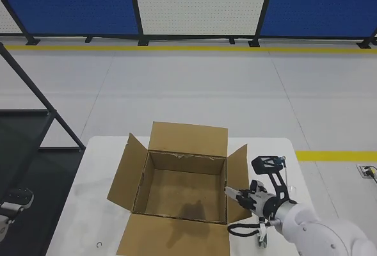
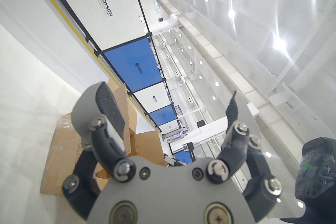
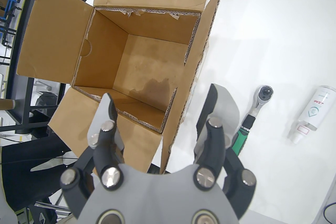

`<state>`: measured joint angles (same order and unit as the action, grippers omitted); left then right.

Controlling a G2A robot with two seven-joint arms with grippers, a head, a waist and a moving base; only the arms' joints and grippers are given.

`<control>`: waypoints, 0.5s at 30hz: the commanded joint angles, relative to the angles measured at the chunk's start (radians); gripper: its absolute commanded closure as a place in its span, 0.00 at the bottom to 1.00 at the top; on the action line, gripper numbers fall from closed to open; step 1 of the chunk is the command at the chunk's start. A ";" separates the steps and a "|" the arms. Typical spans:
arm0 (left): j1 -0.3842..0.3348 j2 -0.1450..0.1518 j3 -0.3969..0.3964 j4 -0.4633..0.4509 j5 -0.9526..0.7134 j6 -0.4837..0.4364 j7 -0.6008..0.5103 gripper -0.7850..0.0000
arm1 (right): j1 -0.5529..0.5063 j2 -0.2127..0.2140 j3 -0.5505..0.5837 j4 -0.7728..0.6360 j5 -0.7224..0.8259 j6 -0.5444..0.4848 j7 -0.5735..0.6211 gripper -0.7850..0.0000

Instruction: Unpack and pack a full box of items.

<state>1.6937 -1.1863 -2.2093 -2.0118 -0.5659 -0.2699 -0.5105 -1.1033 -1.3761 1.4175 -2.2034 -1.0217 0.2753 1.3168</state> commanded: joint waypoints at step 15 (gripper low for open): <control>0.007 -0.004 -0.011 0.006 -0.006 -0.006 0.011 0.00 | 0.069 0.010 -0.042 0.092 0.003 -0.014 0.005 1.00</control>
<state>1.7003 -1.1899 -2.2195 -2.0061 -0.5713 -0.2752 -0.4991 -1.0404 -1.3665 1.3759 -2.1192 -1.0168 0.2583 1.3214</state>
